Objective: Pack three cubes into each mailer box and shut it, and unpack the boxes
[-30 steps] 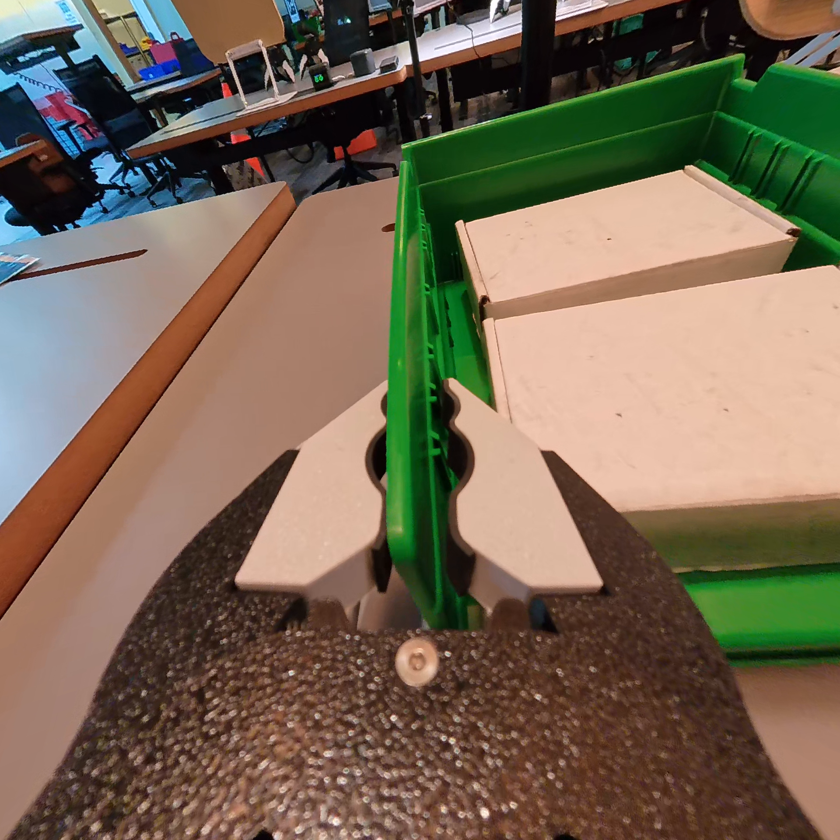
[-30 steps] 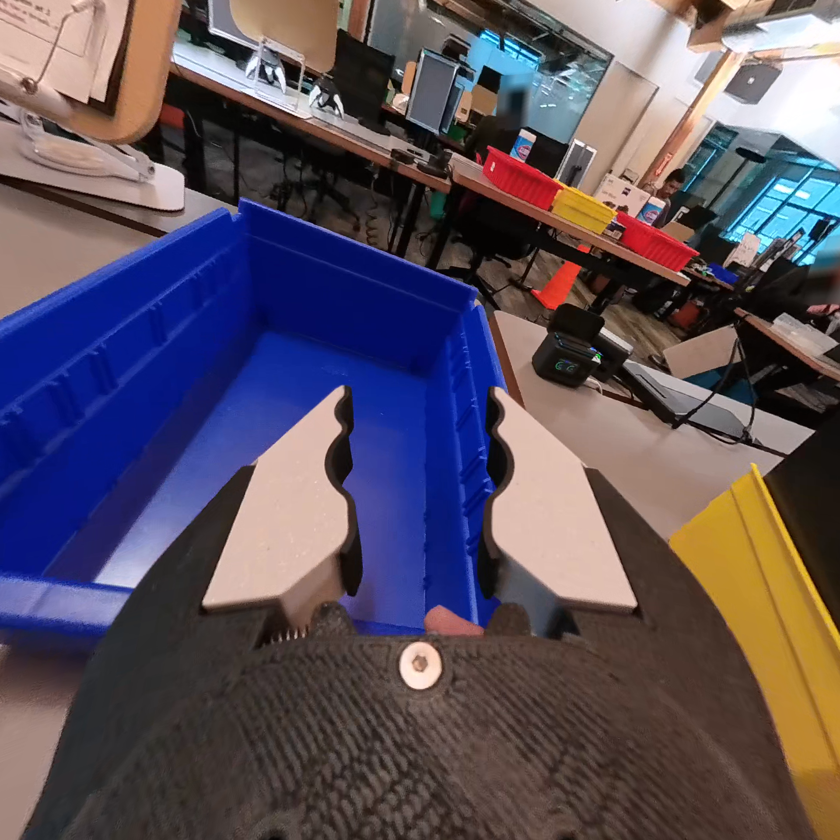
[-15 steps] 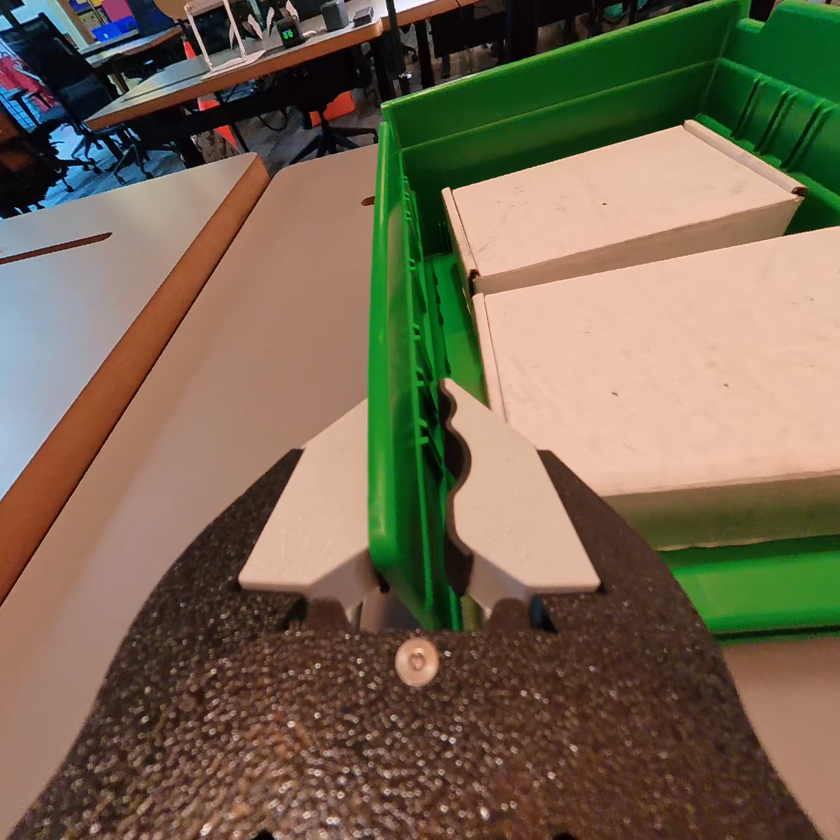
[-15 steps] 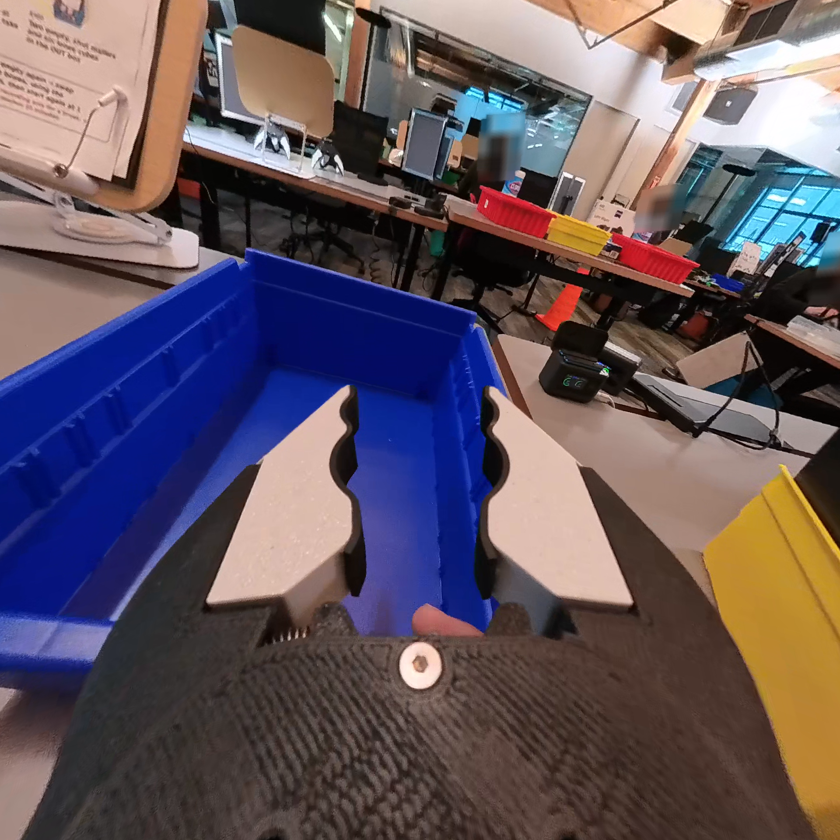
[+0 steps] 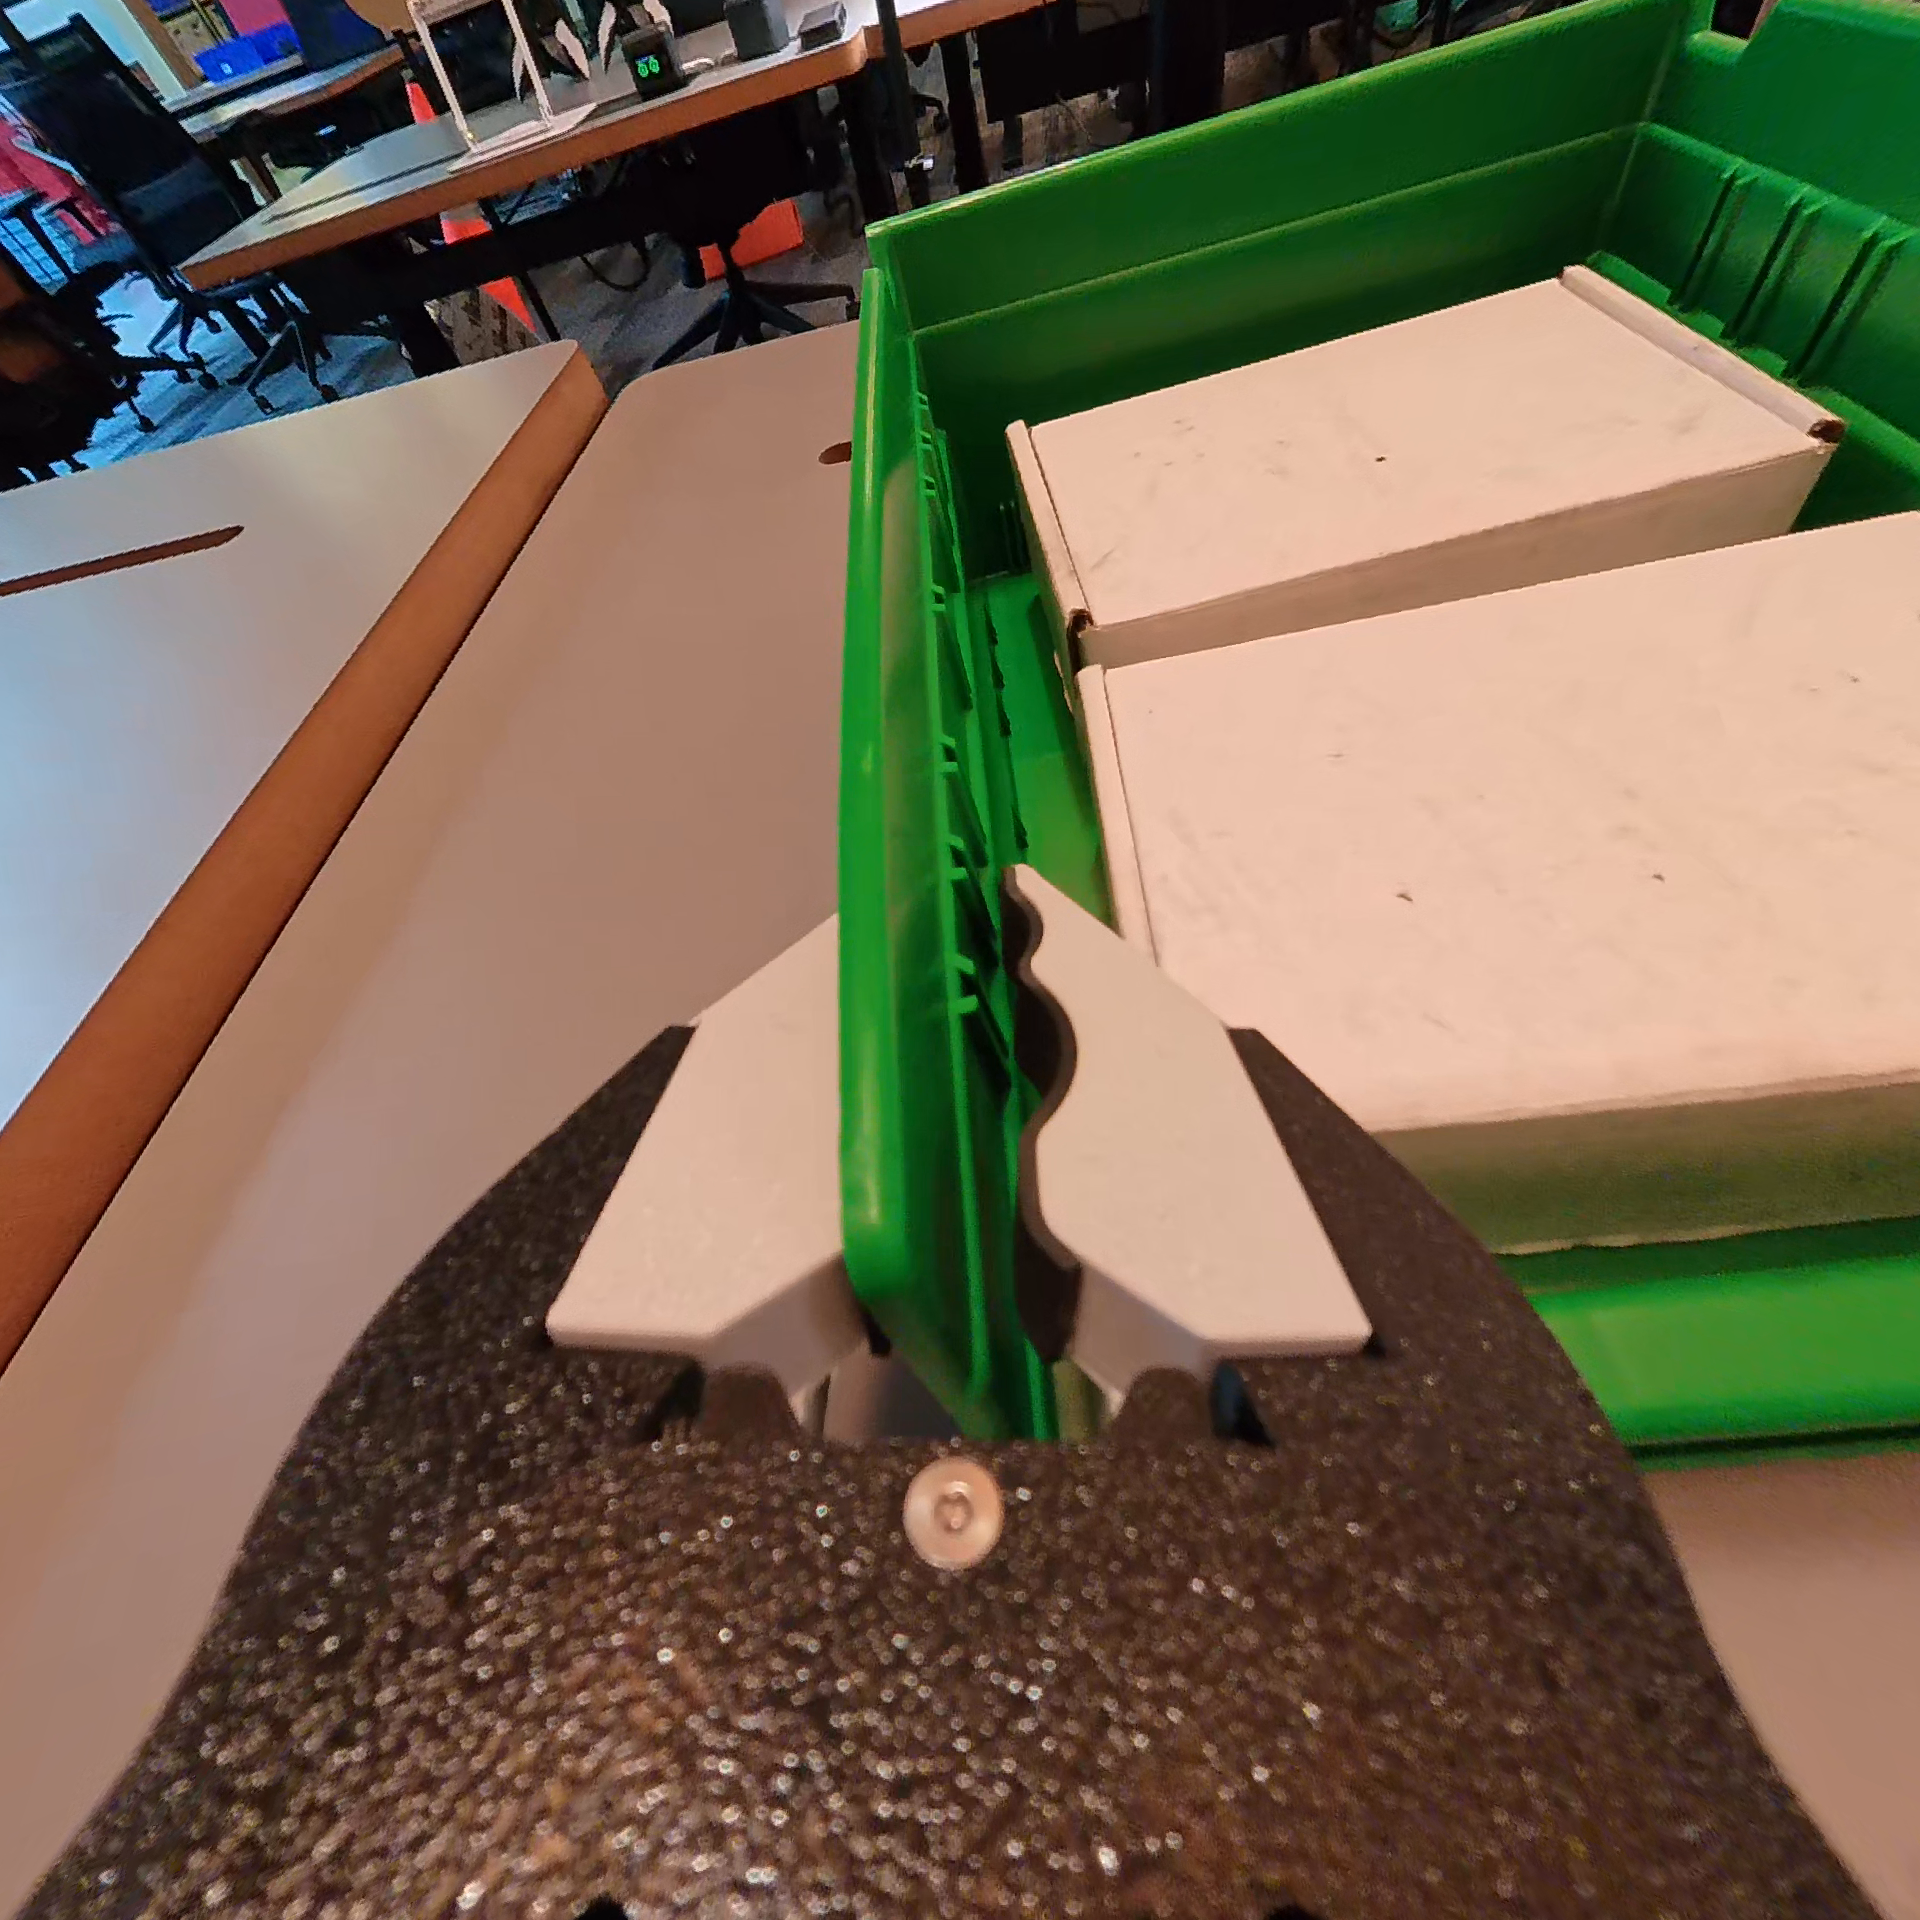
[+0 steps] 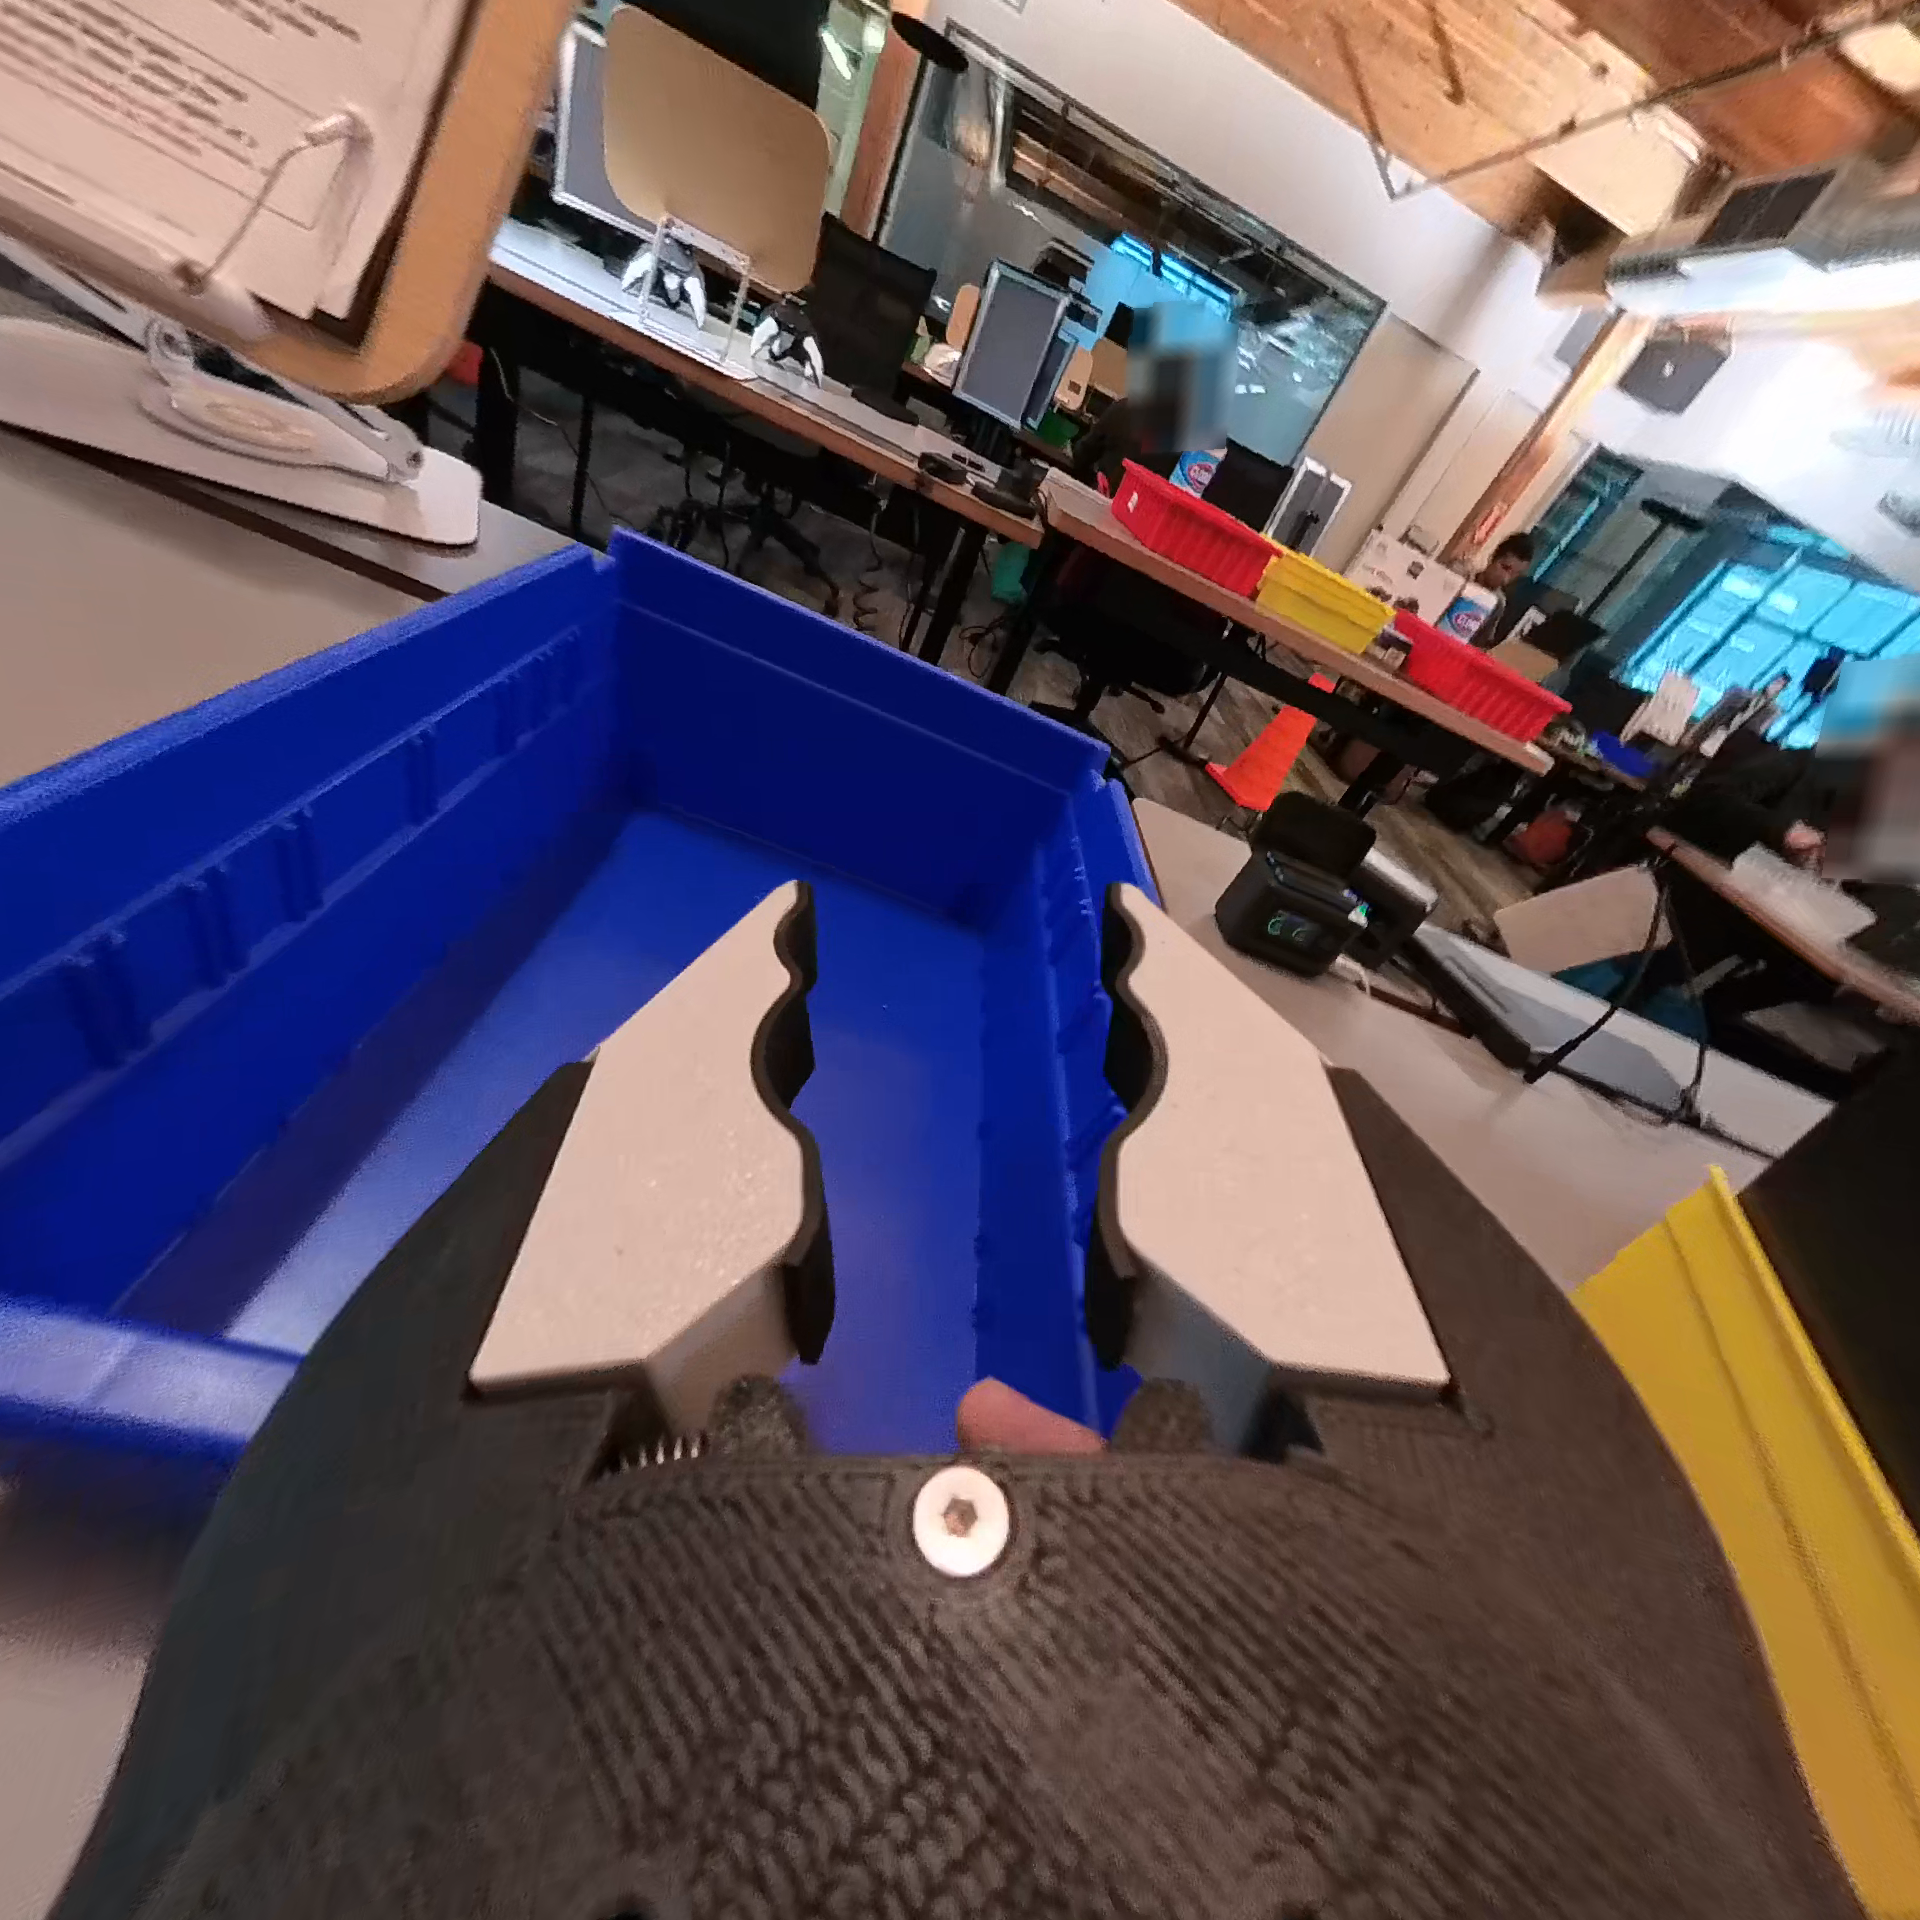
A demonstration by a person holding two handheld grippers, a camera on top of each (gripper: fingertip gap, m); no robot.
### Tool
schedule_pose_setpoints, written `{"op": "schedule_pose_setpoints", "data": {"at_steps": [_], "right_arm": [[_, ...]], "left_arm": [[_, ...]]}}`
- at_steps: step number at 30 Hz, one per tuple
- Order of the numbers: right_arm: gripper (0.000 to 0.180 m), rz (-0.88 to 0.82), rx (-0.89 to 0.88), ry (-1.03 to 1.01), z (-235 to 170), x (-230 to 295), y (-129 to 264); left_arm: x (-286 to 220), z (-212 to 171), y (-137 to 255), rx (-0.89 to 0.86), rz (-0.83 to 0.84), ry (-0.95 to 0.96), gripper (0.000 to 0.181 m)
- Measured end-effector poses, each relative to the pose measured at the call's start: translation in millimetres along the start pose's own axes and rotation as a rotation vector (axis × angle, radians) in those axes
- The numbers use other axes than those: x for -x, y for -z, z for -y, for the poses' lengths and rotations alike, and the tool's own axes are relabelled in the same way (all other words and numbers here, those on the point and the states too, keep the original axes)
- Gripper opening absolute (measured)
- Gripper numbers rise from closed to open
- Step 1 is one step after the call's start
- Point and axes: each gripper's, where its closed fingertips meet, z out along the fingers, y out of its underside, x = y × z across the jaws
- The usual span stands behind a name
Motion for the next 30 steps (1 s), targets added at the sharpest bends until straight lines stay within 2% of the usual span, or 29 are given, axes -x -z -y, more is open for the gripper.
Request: {"op": "schedule_pose_setpoints", "data": {"at_steps": [8, 11, 15, 20, 25, 27, 30], "right_arm": [[0.059, 0.031, 0.043, 0.356, 3.1, -12.4, 26.0], [0.058, 0.065, 0.024, 0.433, 4.4, -25.8, 39.7], [0.046, 0.135, -0.146, 0.352, 19.2, -56.7, 40.9], [0.034, 0.081, -0.176, 0.274, 15.9, -108.8, 34.2], [0.029, 0.161, -0.206, 0.115, 5.1, -133.5, 35.1], [0.028, 0.248, -0.227, 0.080, 4.0, -133.9, 42.7], [0.029, 0.286, -0.232, 0.043, -6.3, -137.3, 38.0]], "left_arm": [[0.3, 0.3, -0.2, 0.000, 0.008, -0.005, 0.012], [0.0, 0.4, -0.4, 0.001, 0.002, -0.002, 0.011], [-1.0, -0.3, -1.6, 0.009, -0.026, 0.021, 0.012], [-3.2, -1.9, -3.1, 0.023, -0.078, 0.062, 0.011], [-2.6, -1.1, -2.9, 0.019, -0.065, 0.052, 0.013], [1.9, 3.4, 0.0, -0.012, 0.016, -0.003, 0.019], [7.8, 6.4, 10.4, -0.033, 0.173, -0.082, 0.045]]}}
